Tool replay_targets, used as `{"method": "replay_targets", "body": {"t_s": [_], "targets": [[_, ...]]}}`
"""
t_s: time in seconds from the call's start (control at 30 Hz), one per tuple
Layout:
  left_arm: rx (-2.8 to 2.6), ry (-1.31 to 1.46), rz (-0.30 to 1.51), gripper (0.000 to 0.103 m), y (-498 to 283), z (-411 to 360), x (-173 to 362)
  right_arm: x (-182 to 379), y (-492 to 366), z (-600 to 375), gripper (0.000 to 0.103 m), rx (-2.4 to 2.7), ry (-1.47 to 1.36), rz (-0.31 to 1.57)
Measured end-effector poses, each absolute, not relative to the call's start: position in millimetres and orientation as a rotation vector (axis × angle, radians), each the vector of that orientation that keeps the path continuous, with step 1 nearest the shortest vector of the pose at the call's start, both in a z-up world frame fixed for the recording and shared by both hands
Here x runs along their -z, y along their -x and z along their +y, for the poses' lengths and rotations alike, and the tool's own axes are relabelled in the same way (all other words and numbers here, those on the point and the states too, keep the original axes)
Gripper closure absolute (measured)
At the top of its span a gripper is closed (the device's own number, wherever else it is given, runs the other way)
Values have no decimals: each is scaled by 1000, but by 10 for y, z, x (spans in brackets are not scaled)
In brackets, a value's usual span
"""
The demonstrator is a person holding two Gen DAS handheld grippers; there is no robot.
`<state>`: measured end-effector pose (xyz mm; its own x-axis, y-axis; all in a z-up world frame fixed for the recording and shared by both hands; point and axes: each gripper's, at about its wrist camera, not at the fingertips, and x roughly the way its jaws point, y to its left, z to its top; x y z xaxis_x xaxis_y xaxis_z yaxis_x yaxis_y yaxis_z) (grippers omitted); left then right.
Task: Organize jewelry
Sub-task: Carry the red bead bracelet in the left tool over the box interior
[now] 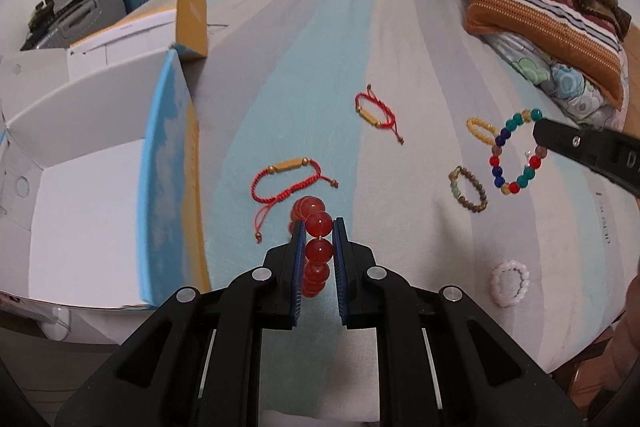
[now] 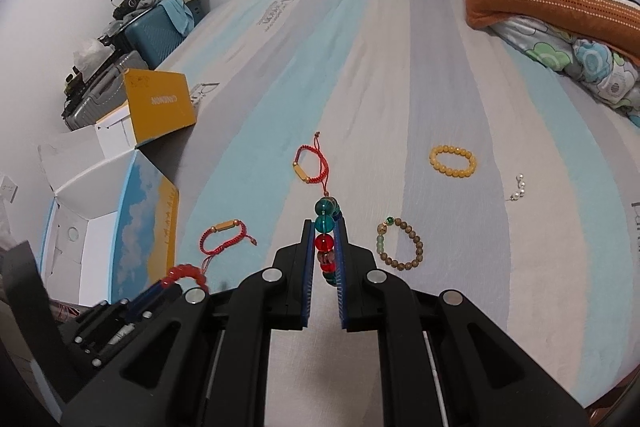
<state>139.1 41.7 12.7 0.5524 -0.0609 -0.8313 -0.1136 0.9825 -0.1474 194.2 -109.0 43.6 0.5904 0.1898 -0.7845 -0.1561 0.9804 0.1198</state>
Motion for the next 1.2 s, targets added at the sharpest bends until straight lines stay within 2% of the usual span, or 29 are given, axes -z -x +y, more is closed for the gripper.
{"method": "replay_targets", "body": {"t_s": [0.57,0.97,1.2], "targets": [[-82,234,916,91,-1153,1008,-839,-820,-1742,-823,94,-271,-44,840],[-131,286,913,91,-985,1659,-968,-858,-1703,-257,94,-359,-19,823],[-192,294,922,91,-878,2096,-872,-877,-1642,60,94,-415,-28,810]]}}
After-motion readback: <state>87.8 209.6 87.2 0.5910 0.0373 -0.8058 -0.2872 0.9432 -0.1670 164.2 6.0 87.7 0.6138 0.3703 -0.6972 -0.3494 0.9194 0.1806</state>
